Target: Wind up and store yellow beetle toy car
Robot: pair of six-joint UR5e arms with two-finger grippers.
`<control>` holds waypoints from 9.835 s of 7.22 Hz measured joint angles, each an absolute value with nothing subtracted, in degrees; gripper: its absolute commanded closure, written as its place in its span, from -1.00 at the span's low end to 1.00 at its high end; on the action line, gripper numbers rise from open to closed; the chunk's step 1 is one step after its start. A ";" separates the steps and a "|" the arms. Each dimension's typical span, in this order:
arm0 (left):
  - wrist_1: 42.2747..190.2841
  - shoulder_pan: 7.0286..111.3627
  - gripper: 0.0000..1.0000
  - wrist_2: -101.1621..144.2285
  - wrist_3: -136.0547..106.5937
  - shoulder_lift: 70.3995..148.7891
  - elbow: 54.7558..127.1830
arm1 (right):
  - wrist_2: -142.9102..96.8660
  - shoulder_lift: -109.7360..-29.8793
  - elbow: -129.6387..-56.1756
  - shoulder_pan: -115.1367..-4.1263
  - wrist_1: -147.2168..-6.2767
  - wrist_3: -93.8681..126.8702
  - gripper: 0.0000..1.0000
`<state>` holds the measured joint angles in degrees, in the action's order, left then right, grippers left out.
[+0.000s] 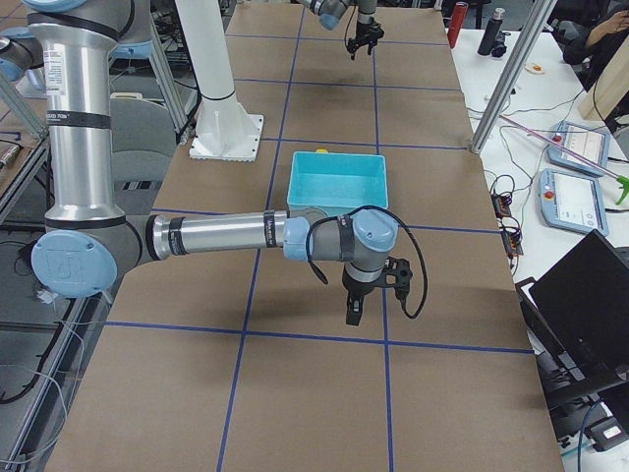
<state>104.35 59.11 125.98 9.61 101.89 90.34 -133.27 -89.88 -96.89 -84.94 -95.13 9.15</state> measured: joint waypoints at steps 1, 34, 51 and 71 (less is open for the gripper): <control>102.42 61.69 -1.00 126.59 3.20 101.91 90.22 | -133.22 -88.34 -97.18 -84.09 -96.33 9.59 -1.00; 89.10 91.58 -1.00 135.47 7.91 92.23 90.62 | -100.82 -60.65 -101.84 -21.97 -77.61 -3.12 1.00; 89.73 91.58 -1.00 135.53 8.00 92.16 88.21 | -121.35 -75.66 -101.73 -39.62 -66.04 -21.27 -1.00; 89.65 91.67 -1.00 135.50 8.08 92.05 87.01 | -132.27 -90.68 -98.06 -87.09 -92.56 9.14 -1.00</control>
<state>89.65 91.67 135.50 8.08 92.05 87.01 -132.27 -90.68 -98.06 -87.09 -92.56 9.14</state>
